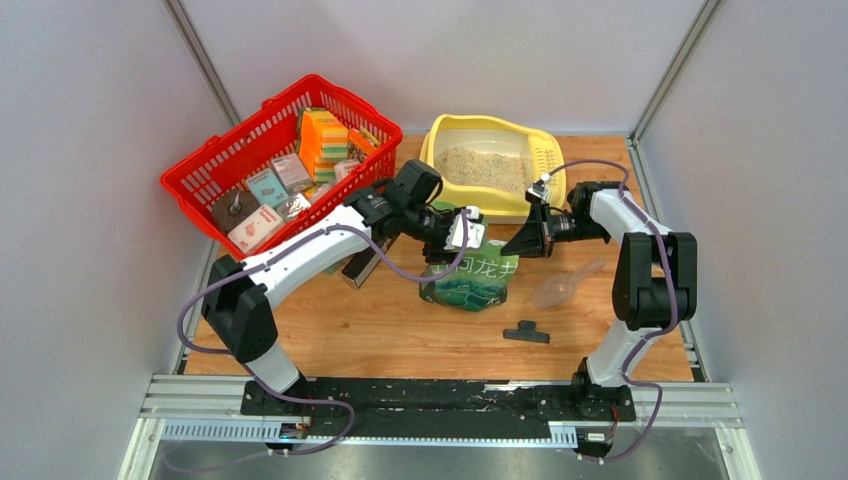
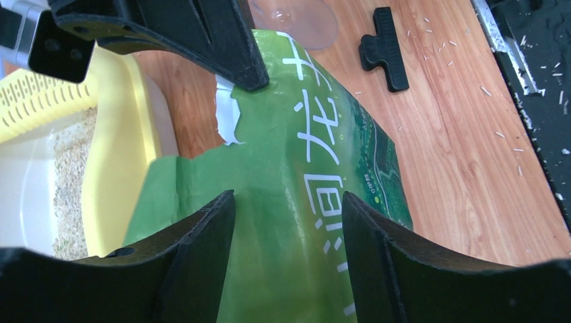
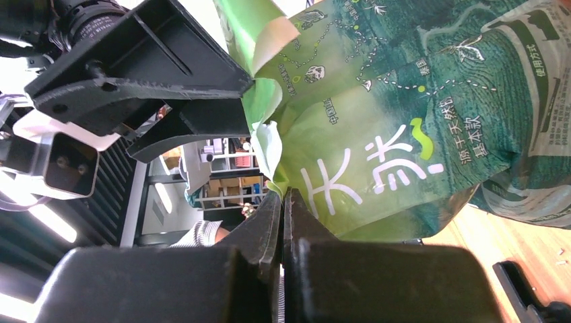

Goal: Fill the litter box with clean litter

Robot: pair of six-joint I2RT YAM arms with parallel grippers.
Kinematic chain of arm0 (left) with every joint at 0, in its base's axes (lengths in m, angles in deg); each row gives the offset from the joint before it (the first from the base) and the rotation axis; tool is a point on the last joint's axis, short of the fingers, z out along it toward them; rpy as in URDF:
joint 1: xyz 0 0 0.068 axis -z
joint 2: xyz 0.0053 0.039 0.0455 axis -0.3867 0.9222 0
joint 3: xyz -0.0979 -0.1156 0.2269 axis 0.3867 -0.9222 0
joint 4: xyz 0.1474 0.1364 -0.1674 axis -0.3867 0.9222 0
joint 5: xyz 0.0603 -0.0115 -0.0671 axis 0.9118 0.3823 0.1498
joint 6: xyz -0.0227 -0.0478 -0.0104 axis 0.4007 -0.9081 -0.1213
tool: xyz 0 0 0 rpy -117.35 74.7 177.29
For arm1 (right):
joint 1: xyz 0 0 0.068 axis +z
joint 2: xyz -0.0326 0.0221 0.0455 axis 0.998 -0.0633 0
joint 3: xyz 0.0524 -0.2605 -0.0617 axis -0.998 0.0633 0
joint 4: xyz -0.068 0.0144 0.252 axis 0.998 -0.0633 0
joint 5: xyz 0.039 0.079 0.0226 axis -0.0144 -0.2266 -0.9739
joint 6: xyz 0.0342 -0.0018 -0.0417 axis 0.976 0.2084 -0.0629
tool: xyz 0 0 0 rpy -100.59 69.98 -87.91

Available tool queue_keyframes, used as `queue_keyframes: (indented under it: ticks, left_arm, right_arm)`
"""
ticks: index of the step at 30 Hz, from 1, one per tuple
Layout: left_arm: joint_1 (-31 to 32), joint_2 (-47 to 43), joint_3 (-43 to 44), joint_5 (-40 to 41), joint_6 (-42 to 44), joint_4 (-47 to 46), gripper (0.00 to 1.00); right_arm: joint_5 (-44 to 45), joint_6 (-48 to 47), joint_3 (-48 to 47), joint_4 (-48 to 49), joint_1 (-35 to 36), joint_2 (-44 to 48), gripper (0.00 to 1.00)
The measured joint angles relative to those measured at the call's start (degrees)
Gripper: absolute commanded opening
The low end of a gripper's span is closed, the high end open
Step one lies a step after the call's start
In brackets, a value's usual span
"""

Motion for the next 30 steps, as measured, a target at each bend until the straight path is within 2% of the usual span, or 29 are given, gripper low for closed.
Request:
queue_keyframes:
  ticks: [6,12,13,19,22,23,25,27,30]
  left_arm:
    - [0.5,1.3,0.2,0.6,3.3,1.4,0.54]
    - [0.5,2.9,0.9,0.6,5.9,4.0,0.4]
    - [0.5,3.0,0.9,0.6,5.6,4.1,0.34]
    - [0.5,3.1,0.8,1.3,-1.2,2.5,0.2]
    - [0.4,3.1,0.2,1.2,-5.1,1.0,0.18]
    - [0.3,3.1,-0.2,1.0,-6.3,0.4,0.17]
    - [0.1,3.1,-0.8,0.7,-8.4,-0.7,0.16]
    - [-0.3,3.1,-1.2,-0.2,-10.4,-1.4,0.15]
    - [-1.0,3.1,-1.5,-1.7,-13.3,-1.8,0.09]
  right_arm:
    - [0.4,1.9,0.0,0.1,0.0,0.0,0.0]
    - [0.9,6.5,0.8,0.4,0.0,0.0,0.0]
    - [1.1,7.5,0.8,0.4,0.0,0.0,0.0]
    - [1.4,13.4,1.3,2.1,0.0,0.0,0.0]
    - [1.4,17.1,2.2,3.7,-0.2,0.0,0.0]
    - [1.4,18.4,2.5,4.2,-0.3,0.0,0.04]
    - [1.3,20.7,3.1,5.2,-0.5,0.0,0.18]
    - [1.0,21.1,2.9,5.5,-1.0,0.0,0.2]
    - [0.9,13.6,-2.8,1.4,-4.3,-0.2,0.44]
